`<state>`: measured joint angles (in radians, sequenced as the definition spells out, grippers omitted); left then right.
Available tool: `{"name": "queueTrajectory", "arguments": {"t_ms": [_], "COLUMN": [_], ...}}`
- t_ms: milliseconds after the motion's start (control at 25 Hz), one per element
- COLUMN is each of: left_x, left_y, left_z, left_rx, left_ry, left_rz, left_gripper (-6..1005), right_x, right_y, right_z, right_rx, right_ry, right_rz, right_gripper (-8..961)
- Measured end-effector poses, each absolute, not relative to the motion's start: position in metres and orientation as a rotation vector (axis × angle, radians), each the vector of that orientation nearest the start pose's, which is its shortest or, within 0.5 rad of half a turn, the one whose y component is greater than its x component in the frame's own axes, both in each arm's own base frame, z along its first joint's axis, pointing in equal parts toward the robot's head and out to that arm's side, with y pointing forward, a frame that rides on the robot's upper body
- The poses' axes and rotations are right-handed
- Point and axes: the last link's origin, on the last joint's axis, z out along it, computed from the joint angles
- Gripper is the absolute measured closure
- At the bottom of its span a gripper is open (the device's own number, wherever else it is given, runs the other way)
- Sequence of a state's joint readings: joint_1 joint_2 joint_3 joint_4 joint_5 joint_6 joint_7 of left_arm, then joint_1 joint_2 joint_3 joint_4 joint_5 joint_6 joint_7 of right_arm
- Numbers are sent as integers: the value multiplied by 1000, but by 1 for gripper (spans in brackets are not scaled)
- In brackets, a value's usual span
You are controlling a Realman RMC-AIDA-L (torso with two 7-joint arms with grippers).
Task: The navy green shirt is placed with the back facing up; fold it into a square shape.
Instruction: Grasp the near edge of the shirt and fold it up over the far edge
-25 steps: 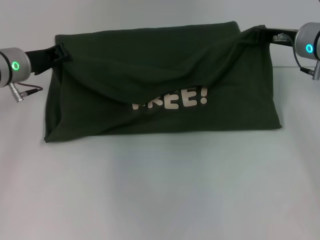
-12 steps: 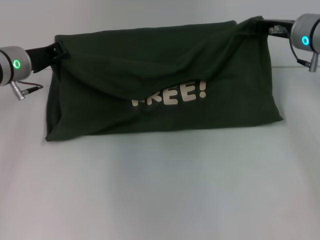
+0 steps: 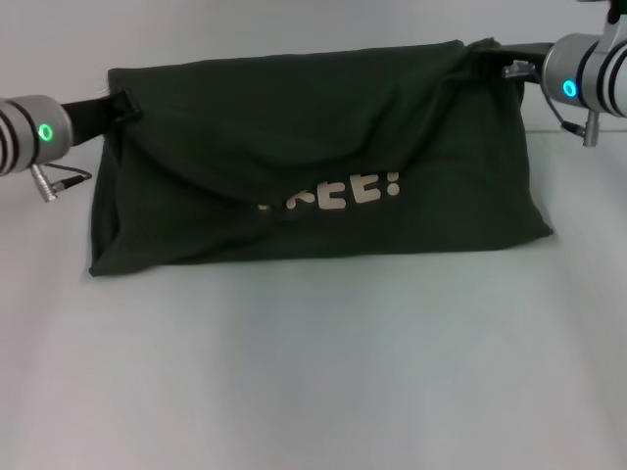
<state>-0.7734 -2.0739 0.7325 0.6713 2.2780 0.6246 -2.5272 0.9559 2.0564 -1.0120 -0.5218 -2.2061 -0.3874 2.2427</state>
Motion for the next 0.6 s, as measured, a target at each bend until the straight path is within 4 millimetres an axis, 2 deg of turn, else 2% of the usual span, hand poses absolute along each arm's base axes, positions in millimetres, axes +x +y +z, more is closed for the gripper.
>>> {"name": "queueTrajectory", "arguments": {"t_ms": [200, 400, 480, 600], "left_x": [-249, -251, -256, -262], "left_y": [472, 470, 464, 451], "left_z": [33, 30, 35, 43], "left_rx": [-1747, -1766, -1745, -1727], "left_ry": [-1412, -1413, -1439, -1476], "left_rz": [-530, -511, -537, -604], "left_gripper": [980, 918, 687, 622], "right_x": [183, 191, 193, 194], "right_y": [508, 506, 503, 496], "right_z": [0, 3, 9, 25], "right_rx": [-1994, -1992, -2000, -2014], "right_ry": [916, 972, 1012, 1082], "right_rz": [298, 285, 307, 368], "right_gripper": [886, 793, 756, 700]}}
